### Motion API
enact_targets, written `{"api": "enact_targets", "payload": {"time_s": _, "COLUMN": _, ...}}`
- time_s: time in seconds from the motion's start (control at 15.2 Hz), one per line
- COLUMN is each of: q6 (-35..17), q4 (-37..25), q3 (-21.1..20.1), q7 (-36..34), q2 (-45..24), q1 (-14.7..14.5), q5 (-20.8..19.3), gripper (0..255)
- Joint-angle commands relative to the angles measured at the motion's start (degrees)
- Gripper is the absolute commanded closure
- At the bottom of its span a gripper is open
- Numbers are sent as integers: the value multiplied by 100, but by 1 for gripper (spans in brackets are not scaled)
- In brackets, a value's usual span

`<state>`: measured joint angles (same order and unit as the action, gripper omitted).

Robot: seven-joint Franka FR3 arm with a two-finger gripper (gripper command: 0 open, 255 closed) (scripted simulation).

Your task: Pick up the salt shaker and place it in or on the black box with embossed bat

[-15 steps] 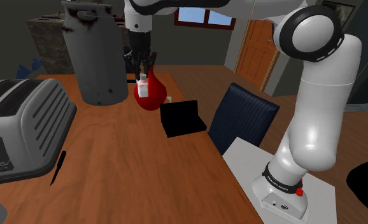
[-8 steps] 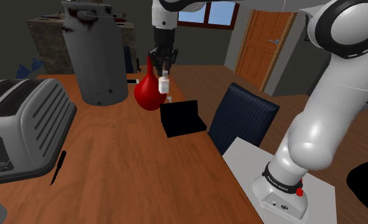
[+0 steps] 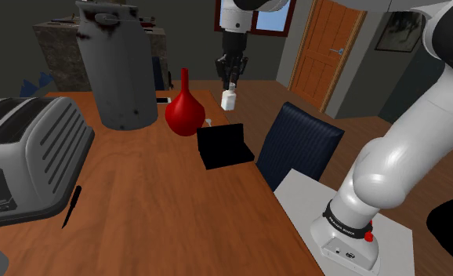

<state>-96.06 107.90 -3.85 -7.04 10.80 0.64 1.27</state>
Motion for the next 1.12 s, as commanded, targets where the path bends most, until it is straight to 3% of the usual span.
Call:
{"api": "enact_targets", "payload": {"time_s": 0.0, "q6": -101, "q4": 220, "q3": 34, "q7": 63, "q2": 115, "q1": 21, "q5": 2, "gripper": 255}}
{"api": "enact_targets", "payload": {"time_s": 1.06, "q6": -1334, "q4": 1396, "q3": 23, "q7": 74, "q2": 58, "q1": 14, "q5": 7, "gripper": 255}}
